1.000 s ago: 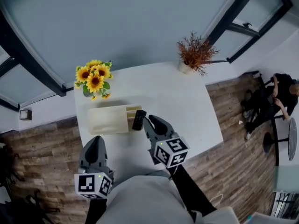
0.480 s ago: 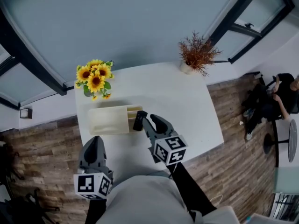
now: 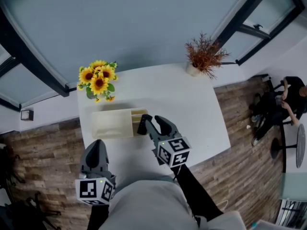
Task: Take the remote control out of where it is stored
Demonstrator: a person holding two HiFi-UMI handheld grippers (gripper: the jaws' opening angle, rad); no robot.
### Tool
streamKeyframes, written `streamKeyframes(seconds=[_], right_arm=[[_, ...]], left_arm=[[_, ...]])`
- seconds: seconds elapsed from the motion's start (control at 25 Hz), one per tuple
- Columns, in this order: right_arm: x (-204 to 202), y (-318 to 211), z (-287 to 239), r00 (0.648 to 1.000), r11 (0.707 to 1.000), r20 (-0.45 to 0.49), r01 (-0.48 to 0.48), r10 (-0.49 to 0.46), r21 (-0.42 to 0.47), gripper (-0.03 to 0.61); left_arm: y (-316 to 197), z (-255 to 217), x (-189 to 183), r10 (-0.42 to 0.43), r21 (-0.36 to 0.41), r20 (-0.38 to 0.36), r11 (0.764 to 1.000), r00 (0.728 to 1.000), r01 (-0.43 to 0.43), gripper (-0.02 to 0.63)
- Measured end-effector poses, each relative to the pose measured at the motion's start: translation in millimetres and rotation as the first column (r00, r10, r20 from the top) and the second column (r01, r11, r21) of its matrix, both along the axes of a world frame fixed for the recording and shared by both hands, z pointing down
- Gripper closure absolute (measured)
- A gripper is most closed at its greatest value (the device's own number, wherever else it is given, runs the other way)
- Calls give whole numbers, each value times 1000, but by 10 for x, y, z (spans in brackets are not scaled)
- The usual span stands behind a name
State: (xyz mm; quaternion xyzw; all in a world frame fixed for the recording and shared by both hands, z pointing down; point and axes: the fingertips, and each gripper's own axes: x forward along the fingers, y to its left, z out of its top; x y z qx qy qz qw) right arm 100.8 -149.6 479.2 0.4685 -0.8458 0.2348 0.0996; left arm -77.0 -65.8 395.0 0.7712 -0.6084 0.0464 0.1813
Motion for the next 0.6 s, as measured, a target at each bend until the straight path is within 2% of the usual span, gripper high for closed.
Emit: streamKeyframes(seconds=[0.6], right_arm=[[-46, -81, 91, 999, 999, -23, 34, -34, -4, 446]], left_arm=[[-51, 39, 6, 5, -16, 10, 1000, 1000, -5, 604]])
